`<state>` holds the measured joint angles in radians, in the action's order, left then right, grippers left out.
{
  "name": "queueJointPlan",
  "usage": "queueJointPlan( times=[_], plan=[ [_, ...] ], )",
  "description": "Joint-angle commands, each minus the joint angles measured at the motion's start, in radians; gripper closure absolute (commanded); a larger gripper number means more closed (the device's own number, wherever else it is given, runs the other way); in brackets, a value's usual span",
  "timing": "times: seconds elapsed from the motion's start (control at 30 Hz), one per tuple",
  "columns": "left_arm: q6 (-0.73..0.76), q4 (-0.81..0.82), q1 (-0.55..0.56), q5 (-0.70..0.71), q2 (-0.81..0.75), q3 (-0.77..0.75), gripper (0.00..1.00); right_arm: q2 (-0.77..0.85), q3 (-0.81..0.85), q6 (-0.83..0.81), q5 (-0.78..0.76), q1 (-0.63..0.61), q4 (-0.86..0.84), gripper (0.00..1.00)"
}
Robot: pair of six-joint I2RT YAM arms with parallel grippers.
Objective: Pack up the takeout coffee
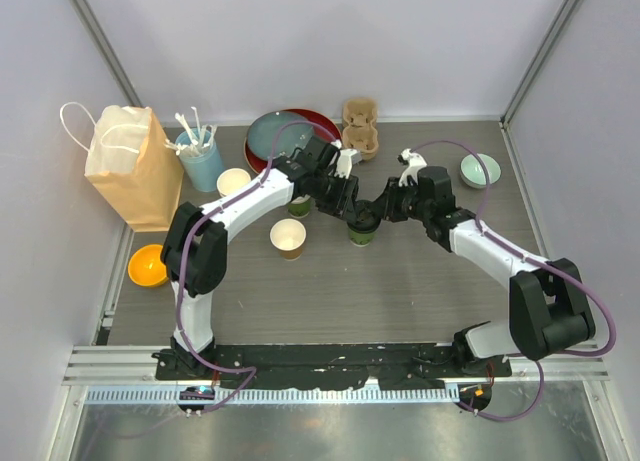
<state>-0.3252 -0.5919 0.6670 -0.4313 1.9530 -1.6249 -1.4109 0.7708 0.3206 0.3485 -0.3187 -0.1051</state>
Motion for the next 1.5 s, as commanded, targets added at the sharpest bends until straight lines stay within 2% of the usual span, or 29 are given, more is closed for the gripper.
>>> queueJointPlan(
  times=[0.0,0.43,0.7,0.9,1.03,1.23,1.47],
  plan=[
    [0.043,-0.022,0.023,-0.078,-0.037,-0.047,0.57,-0.050,-0.016,-0.095,-0.057,-0.066,0.418,0.94],
    [0.092,-0.059,-0.010,-0.090,-0.092,-0.092,0.43,-0.071,0.143,-0.271,-0.011,-0.079,0.485,0.94],
    [0.112,-0.062,-0.035,-0.110,-0.100,-0.090,0.43,-0.109,0.237,-0.405,0.078,-0.094,0.507,0.94],
    [0.078,-0.042,-0.090,-0.118,-0.094,-0.030,0.53,-0.152,0.320,-0.549,0.164,-0.095,0.551,0.92],
    [0.078,-0.022,-0.093,-0.136,-0.123,0.003,0.53,-0.163,0.367,-0.624,0.175,-0.106,0.564,0.88],
    [0.069,0.001,-0.093,-0.132,-0.147,0.042,0.54,-0.203,0.461,-0.611,0.150,-0.120,0.628,0.63],
    [0.054,0.007,-0.093,-0.152,-0.152,0.054,0.55,-0.155,0.495,-0.545,0.150,-0.125,0.605,0.58]
  ],
)
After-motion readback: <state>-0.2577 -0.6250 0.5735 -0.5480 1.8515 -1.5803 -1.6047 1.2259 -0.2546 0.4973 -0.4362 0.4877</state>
